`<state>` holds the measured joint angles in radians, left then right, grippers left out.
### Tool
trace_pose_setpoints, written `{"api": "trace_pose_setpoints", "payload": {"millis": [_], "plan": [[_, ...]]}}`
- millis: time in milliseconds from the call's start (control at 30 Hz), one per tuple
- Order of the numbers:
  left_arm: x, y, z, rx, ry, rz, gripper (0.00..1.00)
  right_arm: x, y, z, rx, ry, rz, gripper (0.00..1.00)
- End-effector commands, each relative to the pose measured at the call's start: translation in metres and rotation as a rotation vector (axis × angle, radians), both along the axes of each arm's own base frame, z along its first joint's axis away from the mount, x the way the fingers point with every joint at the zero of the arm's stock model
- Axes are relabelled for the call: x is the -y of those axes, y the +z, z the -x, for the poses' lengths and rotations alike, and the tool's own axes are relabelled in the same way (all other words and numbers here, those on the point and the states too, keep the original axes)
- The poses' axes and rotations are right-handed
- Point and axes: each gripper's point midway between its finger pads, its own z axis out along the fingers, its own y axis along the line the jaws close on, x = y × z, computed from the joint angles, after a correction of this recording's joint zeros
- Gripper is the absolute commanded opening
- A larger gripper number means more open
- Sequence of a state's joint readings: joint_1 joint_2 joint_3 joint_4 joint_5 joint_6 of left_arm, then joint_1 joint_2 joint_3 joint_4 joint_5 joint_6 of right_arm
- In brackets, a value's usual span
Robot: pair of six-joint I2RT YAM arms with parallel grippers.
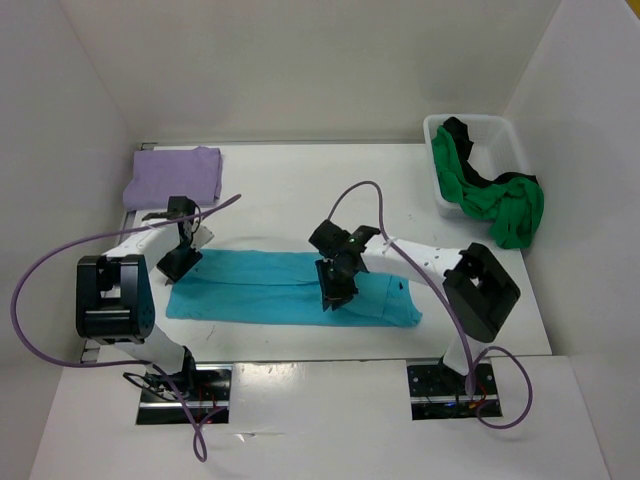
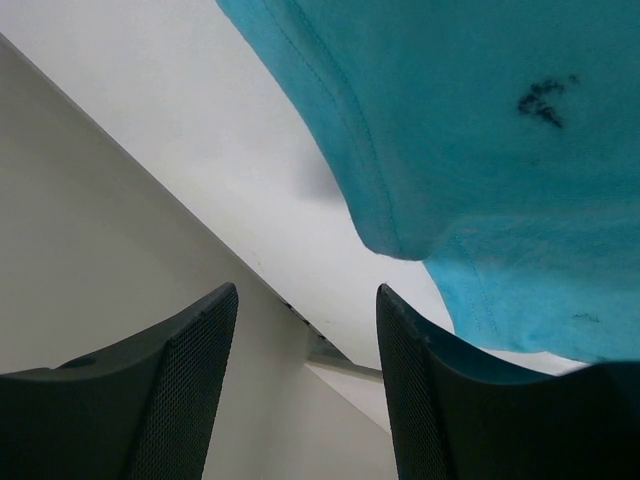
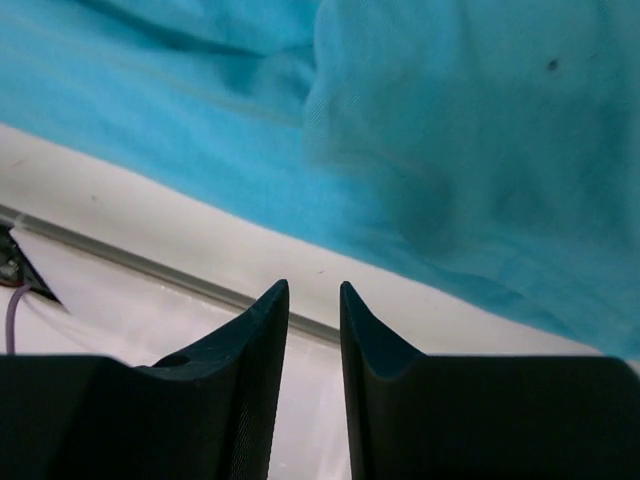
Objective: Fold and stack the t-shirts
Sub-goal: Fold the other side of the tshirt into a rectangle
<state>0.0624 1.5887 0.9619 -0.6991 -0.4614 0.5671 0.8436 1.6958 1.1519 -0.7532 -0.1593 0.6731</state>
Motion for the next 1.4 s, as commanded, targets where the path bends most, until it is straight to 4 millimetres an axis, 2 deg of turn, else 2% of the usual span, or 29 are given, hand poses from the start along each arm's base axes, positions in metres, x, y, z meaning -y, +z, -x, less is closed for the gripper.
{"api": "trace_pose_setpoints", "payload": {"millis": [0, 67, 133, 167, 200, 267, 300, 333, 367, 400, 433, 467, 500, 533, 567, 633, 733, 833, 1033, 1133, 1233, 1367], "plan": [[-0.001, -0.004, 0.009, -0.023, 0.026, -0.004, 0.65, -0.004, 0.012, 0.014, -0.042, 0.008, -0.039, 0.33], [-0.001, -0.007, 0.01, -0.032, 0.026, -0.004, 0.65, -0.011, 0.03, 0.016, -0.017, 0.023, -0.082, 0.34], [-0.001, -0.004, 0.005, -0.018, 0.027, -0.004, 0.65, -0.012, 0.045, 0.008, 0.03, -0.008, -0.097, 0.34], [-0.001, -0.003, 0.003, -0.009, 0.027, -0.005, 0.65, -0.008, 0.058, 0.005, 0.071, -0.04, -0.11, 0.34], [-0.001, 0.001, -0.003, 0.009, 0.027, -0.006, 0.65, 0.002, 0.058, -0.006, 0.138, -0.101, -0.07, 0.34], [-0.002, 0.011, -0.02, 0.068, 0.031, 0.013, 0.65, 0.033, 0.066, -0.017, 0.165, -0.293, -0.035, 0.34], [0.0, 0.019, -0.028, 0.116, 0.041, 0.022, 0.65, 0.053, 0.056, -0.018, 0.159, -0.367, 0.009, 0.34], [0.002, 0.023, -0.039, 0.162, 0.047, 0.041, 0.68, 0.082, 0.052, -0.034, 0.188, -0.49, 0.053, 0.4], [0.003, 0.033, -0.051, 0.214, 0.042, 0.05, 0.73, 0.101, 0.047, -0.034, 0.195, -0.576, 0.069, 0.47], [0.005, 0.033, -0.057, 0.234, 0.049, 0.064, 0.75, 0.114, 0.044, -0.04, 0.211, -0.622, 0.079, 0.47], [0.007, 0.03, -0.064, 0.259, 0.053, 0.078, 0.75, 0.135, 0.042, -0.054, 0.23, -0.709, 0.091, 0.47], [0.008, 0.029, -0.071, 0.266, 0.049, 0.09, 0.75, 0.144, 0.04, -0.06, 0.24, -0.74, 0.088, 0.47], [0.011, 0.014, -0.069, 0.229, 0.059, 0.108, 0.76, 0.151, 0.036, -0.069, 0.258, -0.768, 0.075, 0.47], [0.011, 0.015, -0.079, 0.252, 0.074, 0.112, 0.76, 0.164, 0.037, -0.081, 0.277, -0.809, 0.071, 0.47], [0.011, 0.003, -0.078, 0.216, 0.076, 0.113, 0.76, 0.171, 0.026, -0.084, 0.26, -0.817, 0.1, 0.47], [0.012, -0.003, -0.088, 0.243, 0.081, 0.123, 0.76, 0.173, 0.021, -0.096, 0.265, -0.81, 0.103, 0.47], [0.015, -0.01, -0.096, 0.258, 0.085, 0.148, 0.76, 0.172, -0.002, -0.101, 0.224, -0.78, 0.153, 0.47], [0.014, -0.021, -0.096, 0.242, 0.103, 0.161, 0.76, 0.163, -0.018, -0.107, 0.192, -0.739, 0.139, 0.47], [0.012, -0.033, -0.1, 0.232, 0.111, 0.169, 0.76, 0.166, -0.042, -0.111, 0.17, -0.715, 0.196, 0.47], [0.012, -0.036, -0.099, 0.223, 0.112, 0.169, 0.76, 0.162, -0.044, -0.117, 0.174, -0.703, 0.182, 0.48], [0.012, -0.036, -0.099, 0.223, 0.112, 0.169, 0.76, 0.165, -0.045, -0.116, 0.177, -0.706, 0.199, 0.31], [0.011, -0.035, -0.099, 0.223, 0.114, 0.16, 0.77, 0.17, -0.042, -0.12, 0.206, -0.689, 0.222, 0.31]]}}
